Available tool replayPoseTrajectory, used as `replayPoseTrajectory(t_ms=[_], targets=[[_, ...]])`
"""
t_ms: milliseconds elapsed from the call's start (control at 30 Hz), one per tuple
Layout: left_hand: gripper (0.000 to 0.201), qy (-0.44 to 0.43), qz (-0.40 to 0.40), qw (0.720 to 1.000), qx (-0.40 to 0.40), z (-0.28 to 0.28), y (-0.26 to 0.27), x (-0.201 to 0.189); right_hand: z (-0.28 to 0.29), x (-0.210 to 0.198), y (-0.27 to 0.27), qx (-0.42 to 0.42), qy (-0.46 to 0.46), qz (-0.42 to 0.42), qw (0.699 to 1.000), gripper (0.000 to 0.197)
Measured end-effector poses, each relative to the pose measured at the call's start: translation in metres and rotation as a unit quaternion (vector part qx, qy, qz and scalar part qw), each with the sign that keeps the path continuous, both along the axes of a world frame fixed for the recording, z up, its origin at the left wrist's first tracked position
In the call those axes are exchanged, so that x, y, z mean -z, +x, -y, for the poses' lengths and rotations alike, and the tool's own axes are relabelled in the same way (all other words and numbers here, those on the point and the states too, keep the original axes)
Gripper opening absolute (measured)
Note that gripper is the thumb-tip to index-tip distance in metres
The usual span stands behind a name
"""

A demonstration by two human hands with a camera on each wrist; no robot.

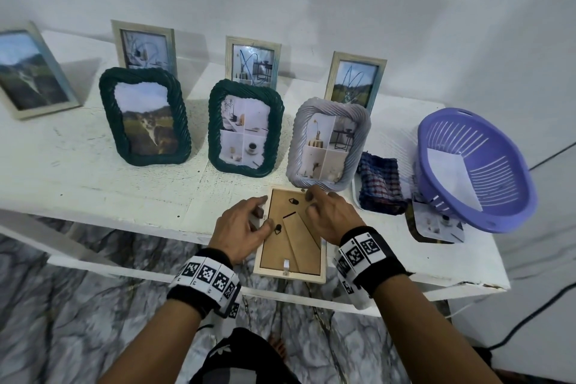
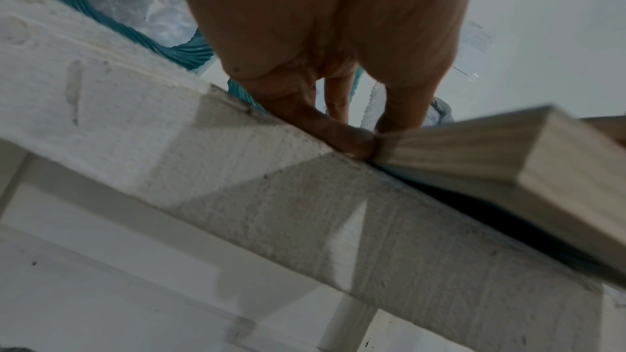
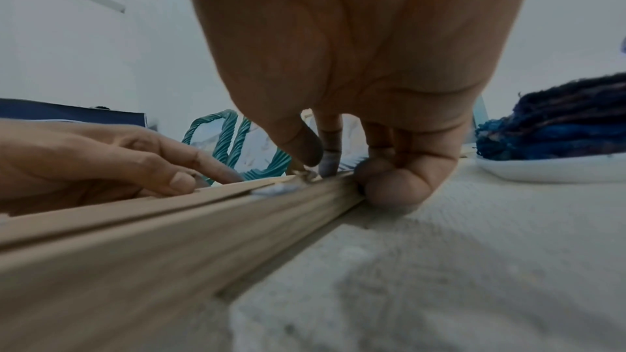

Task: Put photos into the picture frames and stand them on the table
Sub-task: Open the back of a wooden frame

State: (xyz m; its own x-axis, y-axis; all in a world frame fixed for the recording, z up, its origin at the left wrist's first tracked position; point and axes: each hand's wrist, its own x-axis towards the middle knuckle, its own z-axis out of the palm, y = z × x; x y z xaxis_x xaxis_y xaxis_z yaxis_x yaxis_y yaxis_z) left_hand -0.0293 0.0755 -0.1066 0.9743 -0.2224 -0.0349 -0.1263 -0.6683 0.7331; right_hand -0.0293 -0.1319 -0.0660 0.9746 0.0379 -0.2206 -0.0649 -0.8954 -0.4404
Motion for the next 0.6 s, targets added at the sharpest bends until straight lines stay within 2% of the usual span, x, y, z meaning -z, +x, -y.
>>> replayPoseTrajectory(t_ms=[100,233,400,600], targets=[[0.051,0.003,0.004,1.000,0.004,0.000,0.000,0.001,0.004,0.000,0.004,0.011,0.009,0.004,1.000,0.019],[0.057,-0.001,0.007,1.000,0.007,-0.002,-0.001,0.002,0.006,0.003,0.007,-0.031,-0.043,0.008,0.999,0.021],[0.055,-0.009,0.000,1.000,0.018,-0.004,-0.001,0.001,0.007,0.000,0.014,-0.019,-0.088,0.017,0.996,0.033],[0.060,-0.019,-0.002,0.999,0.027,-0.007,-0.001,0.001,0.008,0.003,0.018,-0.031,-0.108,0.019,0.993,0.021]])
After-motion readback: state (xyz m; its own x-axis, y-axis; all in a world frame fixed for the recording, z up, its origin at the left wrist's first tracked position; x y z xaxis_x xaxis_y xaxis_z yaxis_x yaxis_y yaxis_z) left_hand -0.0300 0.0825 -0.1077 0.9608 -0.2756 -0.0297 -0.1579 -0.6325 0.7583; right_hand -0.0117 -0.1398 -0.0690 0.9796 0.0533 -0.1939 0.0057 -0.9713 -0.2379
